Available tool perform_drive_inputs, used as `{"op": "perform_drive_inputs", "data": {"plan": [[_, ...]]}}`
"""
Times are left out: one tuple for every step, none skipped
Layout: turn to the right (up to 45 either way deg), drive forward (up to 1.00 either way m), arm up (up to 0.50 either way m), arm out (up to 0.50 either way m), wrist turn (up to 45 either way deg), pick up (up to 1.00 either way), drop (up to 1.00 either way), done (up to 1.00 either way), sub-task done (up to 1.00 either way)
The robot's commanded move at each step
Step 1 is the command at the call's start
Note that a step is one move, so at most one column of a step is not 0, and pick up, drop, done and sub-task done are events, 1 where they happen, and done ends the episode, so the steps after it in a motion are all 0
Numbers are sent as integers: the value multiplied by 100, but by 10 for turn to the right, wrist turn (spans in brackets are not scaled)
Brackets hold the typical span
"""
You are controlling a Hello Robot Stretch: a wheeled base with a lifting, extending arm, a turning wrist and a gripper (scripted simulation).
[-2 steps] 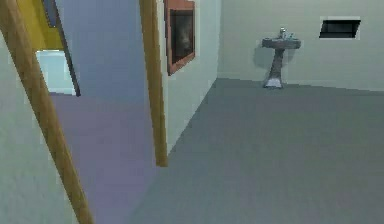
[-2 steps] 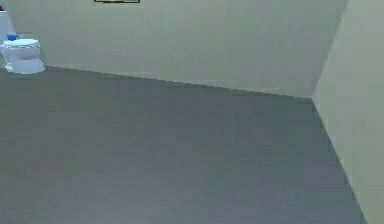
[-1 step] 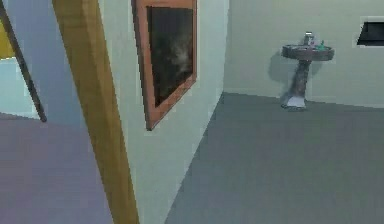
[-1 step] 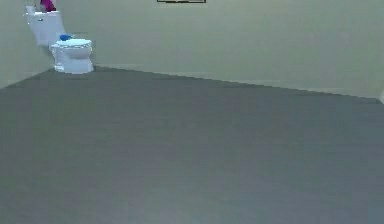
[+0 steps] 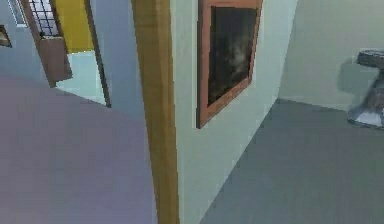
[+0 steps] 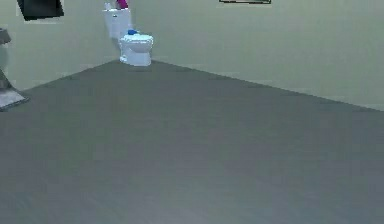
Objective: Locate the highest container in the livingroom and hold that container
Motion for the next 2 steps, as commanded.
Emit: {"op": "perform_drive_inputs", "data": {"plan": [[0,5,0,0,0,0,0,0,0],[-450,0,0,0,0,0,0,0,0]]}}
